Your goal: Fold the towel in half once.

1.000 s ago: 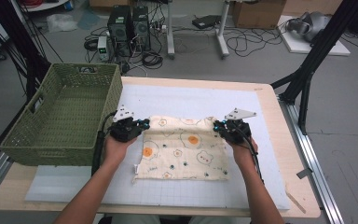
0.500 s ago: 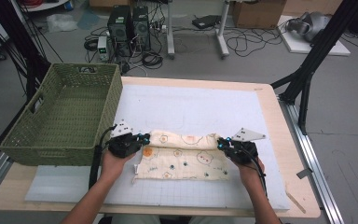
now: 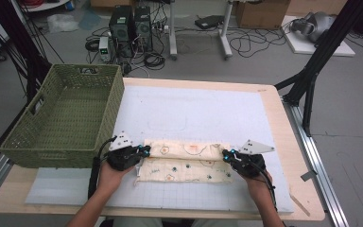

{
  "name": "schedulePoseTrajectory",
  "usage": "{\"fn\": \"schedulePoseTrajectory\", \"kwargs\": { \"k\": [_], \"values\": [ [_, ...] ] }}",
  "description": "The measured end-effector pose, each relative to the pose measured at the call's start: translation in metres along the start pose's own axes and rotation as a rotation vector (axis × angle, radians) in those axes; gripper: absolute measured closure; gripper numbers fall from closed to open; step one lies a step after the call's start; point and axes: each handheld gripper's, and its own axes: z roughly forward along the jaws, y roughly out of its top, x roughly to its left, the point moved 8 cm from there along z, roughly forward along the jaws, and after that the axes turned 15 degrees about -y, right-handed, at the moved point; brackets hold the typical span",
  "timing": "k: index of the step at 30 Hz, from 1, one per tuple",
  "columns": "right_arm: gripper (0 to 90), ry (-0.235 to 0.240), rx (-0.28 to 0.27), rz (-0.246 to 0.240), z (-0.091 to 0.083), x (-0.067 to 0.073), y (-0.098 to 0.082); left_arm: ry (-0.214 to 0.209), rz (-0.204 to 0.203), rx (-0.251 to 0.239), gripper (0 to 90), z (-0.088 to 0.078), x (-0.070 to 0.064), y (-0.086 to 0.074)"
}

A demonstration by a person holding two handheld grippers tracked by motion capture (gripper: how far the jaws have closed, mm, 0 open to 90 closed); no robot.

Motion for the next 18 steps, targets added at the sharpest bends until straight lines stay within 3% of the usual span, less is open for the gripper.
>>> {"fn": "schedulePoseTrajectory", "kwargs": {
  "k": [8,11,15,18],
  "values": [
    [88.3,0.035,0.007,-0.035,-0.009,0.006,-0.012,-0.028,-0.004,0.034,85.2,-0.004,-0.007,-0.013],
    [86.1,0.051,0.006,-0.025,-0.013,0.006,-0.015,-0.038,-0.028,0.039,73.2,-0.006,-0.007,-0.017],
    [85.0,0.089,-0.008,-0.022,-0.022,0.007,-0.015,-0.021,-0.064,-0.027,55.2,-0.022,-0.001,-0.009],
    [84.9,0.084,0.002,-0.045,-0.027,0.007,-0.02,-0.001,-0.049,-0.057,53.8,-0.036,0.008,-0.005]
  ]
}}
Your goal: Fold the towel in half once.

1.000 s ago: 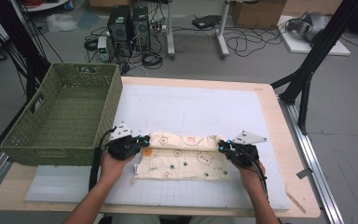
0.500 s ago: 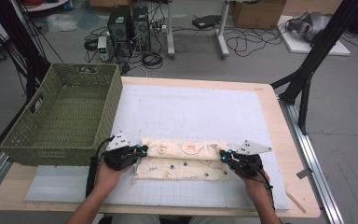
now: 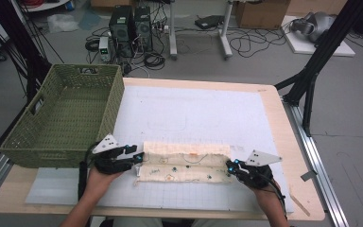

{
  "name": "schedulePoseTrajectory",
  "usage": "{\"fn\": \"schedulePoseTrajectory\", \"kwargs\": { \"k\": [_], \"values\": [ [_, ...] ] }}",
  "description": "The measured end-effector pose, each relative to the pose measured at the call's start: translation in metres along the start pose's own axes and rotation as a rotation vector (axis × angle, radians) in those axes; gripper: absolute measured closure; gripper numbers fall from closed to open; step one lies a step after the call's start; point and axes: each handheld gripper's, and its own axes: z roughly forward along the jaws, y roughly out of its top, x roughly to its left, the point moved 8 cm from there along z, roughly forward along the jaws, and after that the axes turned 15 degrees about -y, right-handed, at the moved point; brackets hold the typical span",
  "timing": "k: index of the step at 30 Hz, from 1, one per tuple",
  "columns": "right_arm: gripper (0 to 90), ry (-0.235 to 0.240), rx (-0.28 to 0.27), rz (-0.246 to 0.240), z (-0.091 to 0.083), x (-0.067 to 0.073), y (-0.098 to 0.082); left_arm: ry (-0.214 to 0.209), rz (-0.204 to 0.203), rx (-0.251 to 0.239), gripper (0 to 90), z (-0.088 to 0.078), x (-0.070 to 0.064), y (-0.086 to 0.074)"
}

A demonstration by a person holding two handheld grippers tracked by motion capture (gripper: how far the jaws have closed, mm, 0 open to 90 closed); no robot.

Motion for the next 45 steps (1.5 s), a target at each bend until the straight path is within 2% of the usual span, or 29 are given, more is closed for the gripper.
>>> {"fn": "schedulePoseTrajectory", "kwargs": {
  "k": [1,2,4,6,11,17,19,21,23,24,26,28,32,34,36,38,40,42,45],
  "values": [
    [83.3,-0.002,0.001,0.0,-0.001,-0.001,-0.002,0.002,0.012,0.005,53.5,0.0,0.0,0.0],
    [81.6,-0.006,-0.001,0.0,-0.003,-0.002,-0.003,-0.01,0.002,0.005,53.5,0.001,-0.001,0.0],
    [78.3,-0.012,0.0,0.01,-0.008,-0.005,-0.004,-0.016,0.014,0.016,53.6,0.003,-0.004,-0.001],
    [75.6,-0.036,-0.006,0.017,-0.012,-0.01,-0.006,-0.022,0.021,0.025,54.1,0.007,-0.005,-0.002],
    [72.7,-0.067,-0.017,0.063,-0.017,-0.019,-0.009,-0.006,0.017,0.057,54.3,0.014,-0.004,-0.005],
    [65.4,-0.084,0.008,0.07,-0.002,-0.014,-0.002,0.022,0.005,0.095,53.8,0.025,0.0,-0.005],
    [62.9,-0.077,0.037,0.089,0.006,-0.012,-0.001,0.018,-0.007,0.114,54.2,0.03,0.0,-0.007],
    [62.9,-0.065,0.08,0.097,0.015,-0.008,-0.002,0.024,0.0,0.155,59.7,0.036,0.0,-0.011],
    [65.2,-0.073,0.116,0.088,0.023,-0.006,-0.005,0.035,0.02,0.202,68.5,0.04,-0.001,-0.016],
    [68.6,-0.08,0.136,0.086,0.026,-0.005,-0.008,0.038,0.038,0.224,76.5,0.042,-0.002,-0.018],
    [84.1,-0.081,0.139,0.083,0.027,-0.006,-0.008,0.052,0.059,0.234,84.5,0.042,-0.004,-0.018],
    [86.3,-0.099,0.148,0.058,0.024,-0.009,-0.009,0.07,0.062,0.235,85.5,0.04,-0.004,-0.018],
    [85.5,-0.123,0.166,0.059,0.018,-0.01,-0.012,0.075,0.058,0.236,85.3,0.036,-0.006,-0.019],
    [80.1,-0.129,0.172,0.037,0.016,-0.009,-0.011,0.08,0.055,0.231,82.2,0.036,-0.005,-0.017],
    [73.2,-0.131,0.151,0.035,0.014,-0.009,-0.007,0.079,0.039,0.201,68.4,0.036,-0.003,-0.012],
    [65.4,-0.139,0.119,0.047,0.013,-0.012,0.0,0.081,0.036,0.179,59.4,0.037,0.0,-0.005],
    [57.8,-0.155,0.087,0.063,0.013,-0.018,0.007,0.076,0.014,0.14,50.0,0.039,0.004,0.004],
    [50.6,-0.168,0.063,0.079,0.015,-0.024,0.015,0.074,0.017,0.119,46.5,0.04,0.007,0.012],
    [44.6,-0.189,0.046,0.103,0.022,-0.033,0.024,0.069,0.011,0.083,44.2,0.043,0.014,0.023]
  ]
}}
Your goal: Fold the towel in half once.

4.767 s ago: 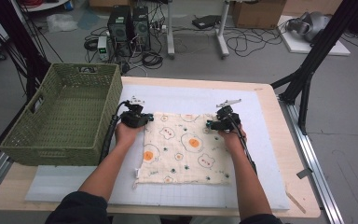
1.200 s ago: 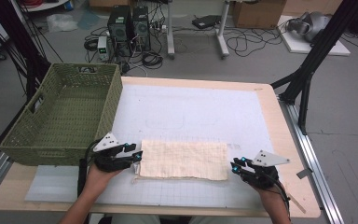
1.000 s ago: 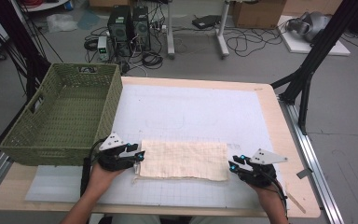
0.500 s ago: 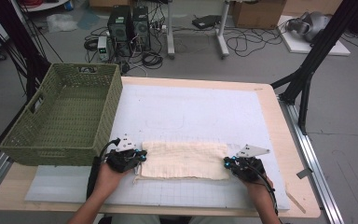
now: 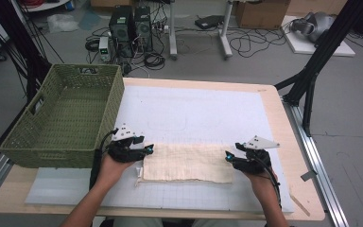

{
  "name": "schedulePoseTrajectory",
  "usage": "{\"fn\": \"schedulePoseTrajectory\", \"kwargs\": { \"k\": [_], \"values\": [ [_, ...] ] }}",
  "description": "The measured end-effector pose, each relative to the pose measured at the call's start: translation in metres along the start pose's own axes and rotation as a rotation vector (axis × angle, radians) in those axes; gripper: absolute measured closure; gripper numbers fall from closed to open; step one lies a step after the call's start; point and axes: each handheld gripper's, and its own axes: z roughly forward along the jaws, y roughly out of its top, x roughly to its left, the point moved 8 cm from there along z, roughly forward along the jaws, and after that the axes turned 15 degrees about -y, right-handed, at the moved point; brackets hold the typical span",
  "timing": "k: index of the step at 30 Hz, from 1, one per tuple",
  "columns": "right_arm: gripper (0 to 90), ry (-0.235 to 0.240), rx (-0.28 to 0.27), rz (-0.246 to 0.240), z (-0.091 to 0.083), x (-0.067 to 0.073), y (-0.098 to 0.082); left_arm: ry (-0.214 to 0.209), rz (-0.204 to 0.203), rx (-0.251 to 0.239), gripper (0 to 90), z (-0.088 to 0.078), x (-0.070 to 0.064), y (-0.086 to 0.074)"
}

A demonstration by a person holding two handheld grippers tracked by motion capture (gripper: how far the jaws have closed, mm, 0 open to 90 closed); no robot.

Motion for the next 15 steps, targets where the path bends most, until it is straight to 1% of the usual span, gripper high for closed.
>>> {"fn": "schedulePoseTrajectory", "kwargs": {
  "k": [2,4,5,7,10,11,12,13,14,15],
  "values": [
    [41.8,-0.008,0.002,0.007,0.007,-0.003,0.005,-0.006,-0.024,-0.011,43.2,0.002,0.006,0.004],
    [40.4,-0.006,0.002,0.017,0.014,-0.006,0.009,-0.029,-0.059,-0.027,43.3,0.005,0.01,0.006],
    [39.8,-0.003,0.009,0.025,0.017,-0.007,0.01,-0.029,-0.063,-0.028,43.3,0.006,0.012,0.007],
    [39.8,0.005,0.016,0.032,0.024,-0.008,0.011,-0.02,-0.07,-0.03,43.2,0.008,0.017,0.006],
    [40.7,0.015,0.037,0.037,0.035,-0.006,0.01,0.001,-0.085,0.002,41.7,0.013,0.023,0.0],
    [41.1,0.02,0.045,0.032,0.039,-0.005,0.01,0.014,-0.081,0.011,40.7,0.014,0.024,-0.001],
    [41.7,0.027,0.055,0.024,0.043,-0.003,0.008,0.026,-0.081,0.018,38.4,0.016,0.025,-0.002],
    [41.7,0.029,0.062,0.016,0.046,-0.002,0.007,0.028,-0.087,0.023,36.9,0.017,0.026,-0.003],
    [42.3,0.039,0.077,0.014,0.049,-0.001,0.005,0.033,-0.096,0.029,35.2,0.018,0.027,-0.004],
    [43.9,0.042,0.089,0.008,0.051,0.0,0.003,0.041,-0.105,0.04,31.8,0.02,0.027,-0.006]
  ]
}}
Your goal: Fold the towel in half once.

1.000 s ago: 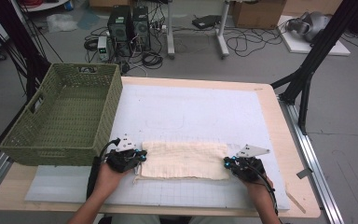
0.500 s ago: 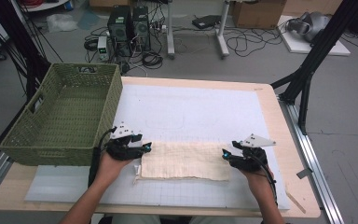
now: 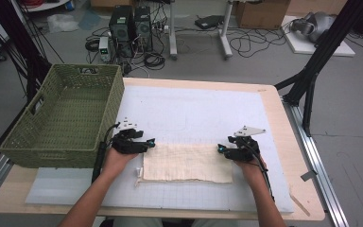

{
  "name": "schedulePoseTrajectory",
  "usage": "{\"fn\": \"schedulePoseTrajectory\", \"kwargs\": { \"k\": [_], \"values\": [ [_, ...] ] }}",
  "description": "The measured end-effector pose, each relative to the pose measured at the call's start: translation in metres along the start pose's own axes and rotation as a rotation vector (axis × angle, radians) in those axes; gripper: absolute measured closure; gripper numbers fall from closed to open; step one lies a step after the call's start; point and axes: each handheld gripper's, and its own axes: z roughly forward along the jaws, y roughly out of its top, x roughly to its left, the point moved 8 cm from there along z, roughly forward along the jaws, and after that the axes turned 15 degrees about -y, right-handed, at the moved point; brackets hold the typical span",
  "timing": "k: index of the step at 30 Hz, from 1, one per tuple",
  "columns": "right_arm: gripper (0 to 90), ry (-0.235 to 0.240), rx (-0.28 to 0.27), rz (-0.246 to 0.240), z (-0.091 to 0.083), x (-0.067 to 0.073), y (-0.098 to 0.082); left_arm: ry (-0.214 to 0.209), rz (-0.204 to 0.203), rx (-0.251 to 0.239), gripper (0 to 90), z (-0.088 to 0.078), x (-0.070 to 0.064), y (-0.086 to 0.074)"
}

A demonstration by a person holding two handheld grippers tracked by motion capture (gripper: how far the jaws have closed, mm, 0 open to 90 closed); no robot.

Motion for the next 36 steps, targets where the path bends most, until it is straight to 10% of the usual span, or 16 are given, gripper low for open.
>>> {"fn": "schedulePoseTrajectory", "kwargs": {
  "k": [7,13,25,36],
  "values": [
    [54.2,0.044,0.041,-0.009,0.003,0.002,-0.009,0.008,0.073,0.107,37.4,0.004,-0.001,-0.012],
    [81.8,0.103,0.026,0.0,-0.002,0.009,-0.012,-0.023,0.154,0.115,84.3,0.002,-0.009,-0.016],
    [85.5,-0.018,-0.064,-0.022,-0.005,-0.003,0.003,0.061,0.122,-0.056,85.6,-0.002,-0.001,0.011],
    [84.9,-0.101,-0.005,-0.054,0.019,-0.007,0.003,0.115,0.097,0.006,84.4,0.01,0.011,0.007]
  ]
}}
